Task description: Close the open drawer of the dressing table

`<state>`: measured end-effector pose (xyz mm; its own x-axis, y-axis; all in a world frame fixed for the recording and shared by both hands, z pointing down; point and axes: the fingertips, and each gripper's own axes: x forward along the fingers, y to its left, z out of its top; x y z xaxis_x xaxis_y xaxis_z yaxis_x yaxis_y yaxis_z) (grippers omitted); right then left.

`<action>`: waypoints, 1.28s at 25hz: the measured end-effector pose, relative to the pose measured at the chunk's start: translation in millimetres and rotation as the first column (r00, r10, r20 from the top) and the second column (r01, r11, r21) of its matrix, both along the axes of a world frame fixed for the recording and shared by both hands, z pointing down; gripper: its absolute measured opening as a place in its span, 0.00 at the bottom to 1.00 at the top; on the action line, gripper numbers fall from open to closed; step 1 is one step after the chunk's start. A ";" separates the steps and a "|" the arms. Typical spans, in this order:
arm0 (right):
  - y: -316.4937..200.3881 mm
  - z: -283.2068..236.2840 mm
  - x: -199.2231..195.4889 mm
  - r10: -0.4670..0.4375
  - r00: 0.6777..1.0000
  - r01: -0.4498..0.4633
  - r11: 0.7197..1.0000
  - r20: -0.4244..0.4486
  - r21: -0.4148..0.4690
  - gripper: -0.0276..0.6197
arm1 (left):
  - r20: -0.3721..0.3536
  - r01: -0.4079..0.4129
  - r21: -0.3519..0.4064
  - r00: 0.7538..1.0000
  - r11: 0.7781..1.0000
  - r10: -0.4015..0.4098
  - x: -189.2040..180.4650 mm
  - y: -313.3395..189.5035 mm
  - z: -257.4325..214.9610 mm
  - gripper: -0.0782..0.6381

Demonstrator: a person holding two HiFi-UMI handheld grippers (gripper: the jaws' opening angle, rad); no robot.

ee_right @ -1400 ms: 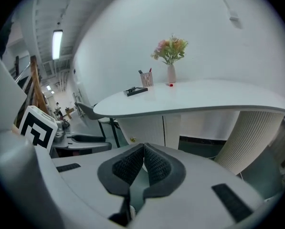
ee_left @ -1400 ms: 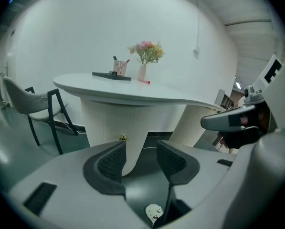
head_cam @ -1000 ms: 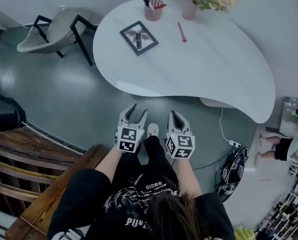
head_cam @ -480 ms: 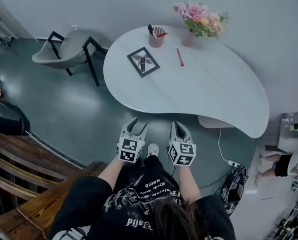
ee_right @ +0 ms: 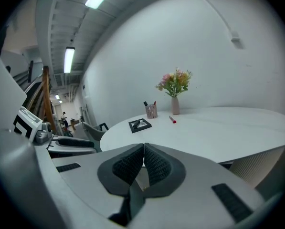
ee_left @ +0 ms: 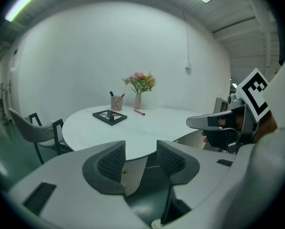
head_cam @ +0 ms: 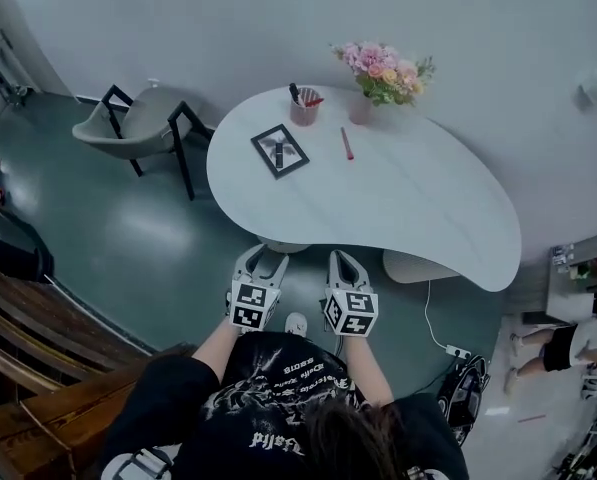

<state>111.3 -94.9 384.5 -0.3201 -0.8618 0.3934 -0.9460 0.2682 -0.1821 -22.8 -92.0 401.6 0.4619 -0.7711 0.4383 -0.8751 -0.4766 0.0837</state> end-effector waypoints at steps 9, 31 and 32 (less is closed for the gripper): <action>7.4 -10.5 8.7 0.012 1.000 -0.012 0.999 0.013 0.041 0.08 | -0.021 0.057 0.037 0.998 0.998 -0.056 -3.7 5.4 -13.2 0.40; 10.4 -15.8 5.9 -0.019 1.000 0.018 0.997 0.001 0.078 0.08 | -0.078 0.081 0.137 0.994 0.987 -0.071 -6.0 10.0 -46.0 0.15; 9.7 -16.3 6.3 -0.018 1.000 0.018 0.997 0.004 0.078 0.08 | -0.097 0.080 0.140 0.993 0.987 -0.067 -4.6 9.8 -49.4 0.14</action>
<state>117.5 -85.1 368.2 -0.3372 -0.8841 0.3234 -0.9402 0.2986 -0.1639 -27.4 -82.2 352.2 0.4346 -0.8561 0.2795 -0.9000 -0.4241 0.1004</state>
